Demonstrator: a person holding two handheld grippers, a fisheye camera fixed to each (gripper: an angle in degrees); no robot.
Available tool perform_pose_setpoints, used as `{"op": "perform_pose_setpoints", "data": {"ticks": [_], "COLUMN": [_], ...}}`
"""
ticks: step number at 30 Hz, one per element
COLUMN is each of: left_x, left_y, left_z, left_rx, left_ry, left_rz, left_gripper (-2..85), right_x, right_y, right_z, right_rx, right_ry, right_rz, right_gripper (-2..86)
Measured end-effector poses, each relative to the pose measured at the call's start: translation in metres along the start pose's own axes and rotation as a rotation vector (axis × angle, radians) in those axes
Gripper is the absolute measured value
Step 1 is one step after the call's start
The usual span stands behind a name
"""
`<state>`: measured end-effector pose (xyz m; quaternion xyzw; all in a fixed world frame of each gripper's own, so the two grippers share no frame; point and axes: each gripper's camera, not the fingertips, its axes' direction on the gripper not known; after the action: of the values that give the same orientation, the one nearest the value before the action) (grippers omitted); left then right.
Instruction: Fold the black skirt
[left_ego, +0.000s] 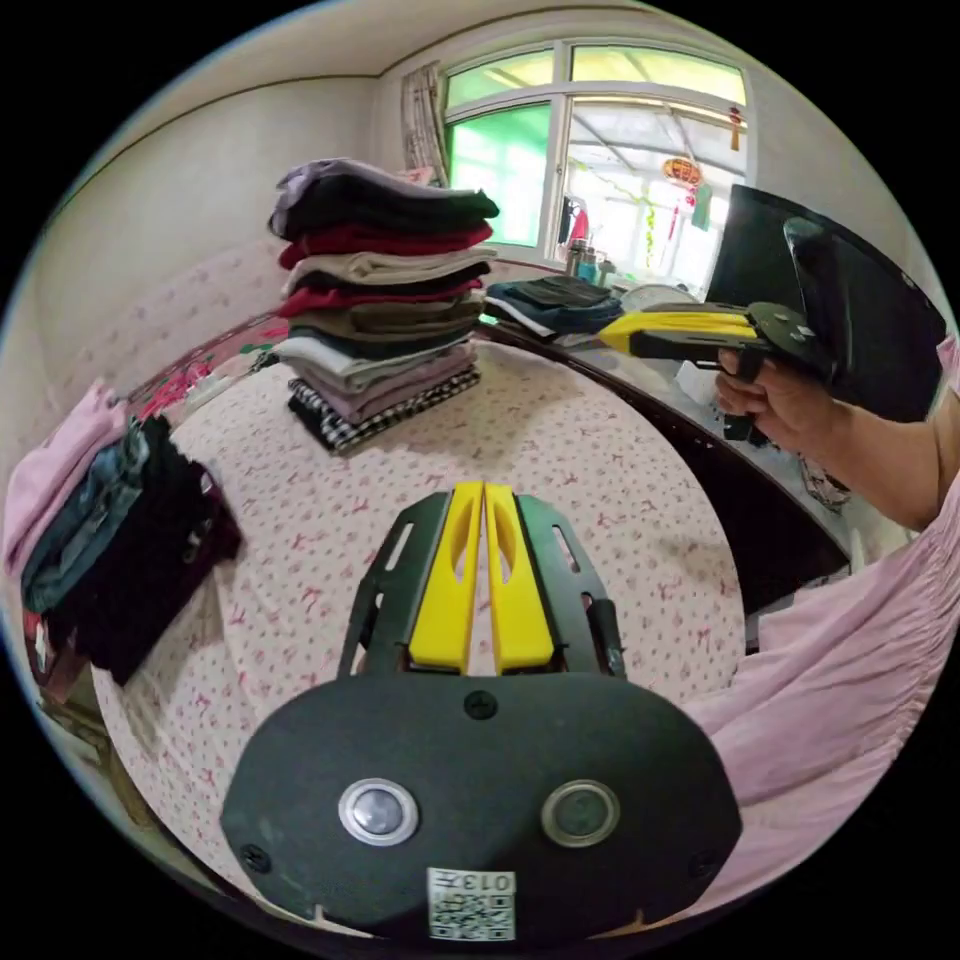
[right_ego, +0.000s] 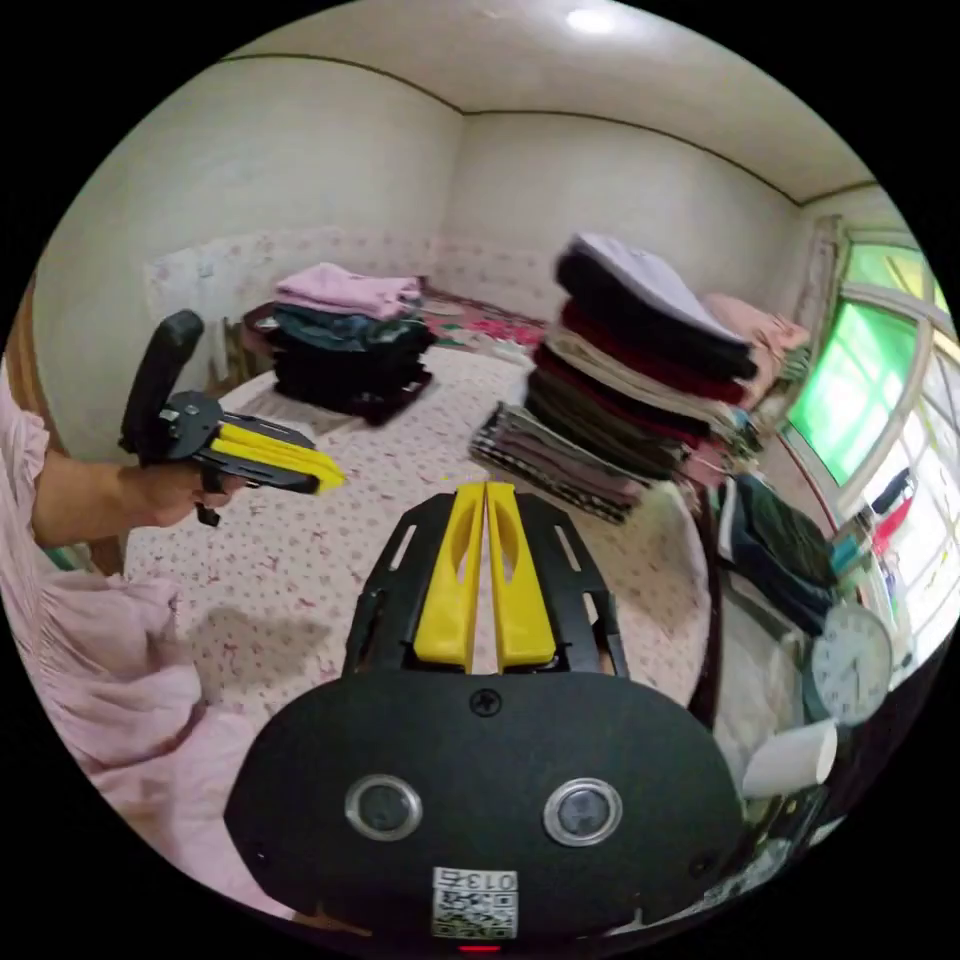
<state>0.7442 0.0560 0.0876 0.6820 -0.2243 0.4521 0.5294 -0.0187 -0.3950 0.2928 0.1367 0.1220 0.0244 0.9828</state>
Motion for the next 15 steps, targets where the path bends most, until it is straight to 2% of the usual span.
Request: {"op": "perform_pose_setpoints", "data": {"ticks": [6, 15], "left_x": [0.070, 0.165], "left_y": [-0.134, -0.358], "left_z": [0.066, 0.194], "left_rx": [0.001, -0.013], "left_ry": [0.019, -0.043], "left_rz": [0.076, 0.095], "left_gripper": [-0.2, 0.7], "right_x": [0.179, 0.461], "right_y": [0.070, 0.090], "right_z": [-0.069, -0.116], "right_rx": [-0.020, -0.030], "right_ry": [0.215, 0.322], "right_rz": [0.199, 0.171], "right_gripper": [0.0, 1.9]}}
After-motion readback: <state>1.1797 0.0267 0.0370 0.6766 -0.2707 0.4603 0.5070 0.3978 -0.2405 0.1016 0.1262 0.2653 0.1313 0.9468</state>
